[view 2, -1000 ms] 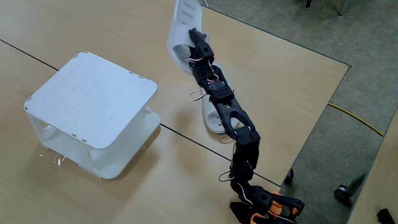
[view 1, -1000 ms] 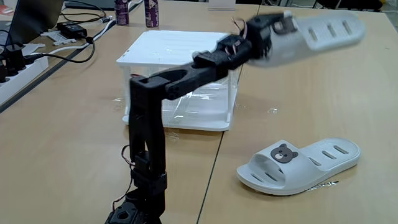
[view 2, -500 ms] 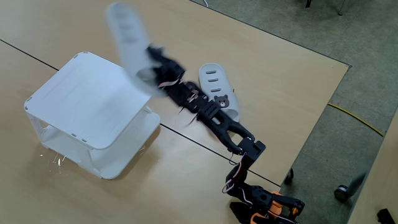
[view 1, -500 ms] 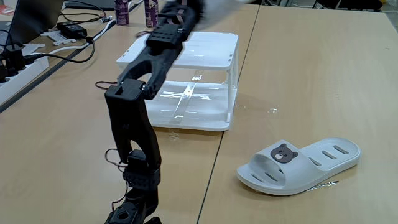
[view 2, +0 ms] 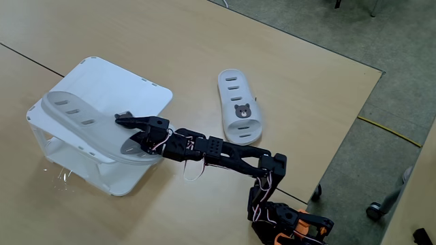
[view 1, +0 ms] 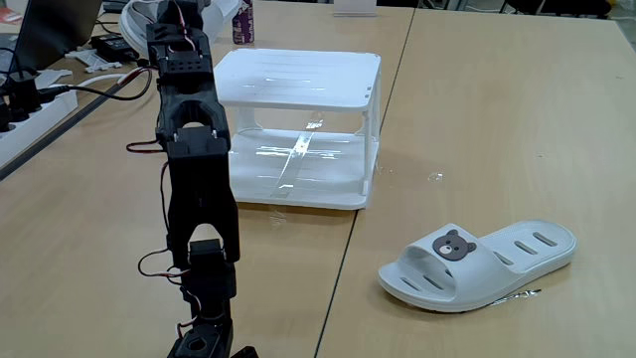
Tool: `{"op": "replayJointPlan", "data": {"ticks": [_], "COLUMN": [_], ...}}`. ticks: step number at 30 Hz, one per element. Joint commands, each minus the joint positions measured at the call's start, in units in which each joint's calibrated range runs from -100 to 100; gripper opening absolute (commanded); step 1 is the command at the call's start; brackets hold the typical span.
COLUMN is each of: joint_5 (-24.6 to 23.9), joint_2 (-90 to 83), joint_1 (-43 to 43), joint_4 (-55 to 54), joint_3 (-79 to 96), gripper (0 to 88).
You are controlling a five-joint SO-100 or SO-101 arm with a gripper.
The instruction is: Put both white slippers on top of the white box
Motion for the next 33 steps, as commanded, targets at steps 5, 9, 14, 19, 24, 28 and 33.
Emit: {"op": "replayJointPlan", "data": {"ticks": [5,9,14,19,24,28,33], "joint_5": [0.4,0.4,0.4,0.4,0.4,0.4,0.4], "joint_2": [18.4,27.8,35.8,41.0,42.0,42.9,46.4], "joint_1": [5.8,8.0,7.9,7.9,8.0,8.1,8.0], "joint_4": [-0.7,-0.6,-0.6,-0.6,-0.6,-0.6,-0.6], "joint_3": [-27.6,-39.7,-48.4,-55.1,-55.7,-55.1,-55.3], "gripper": [0.8,0.8,0.8,0.8,0.8,0.8,0.8]}}
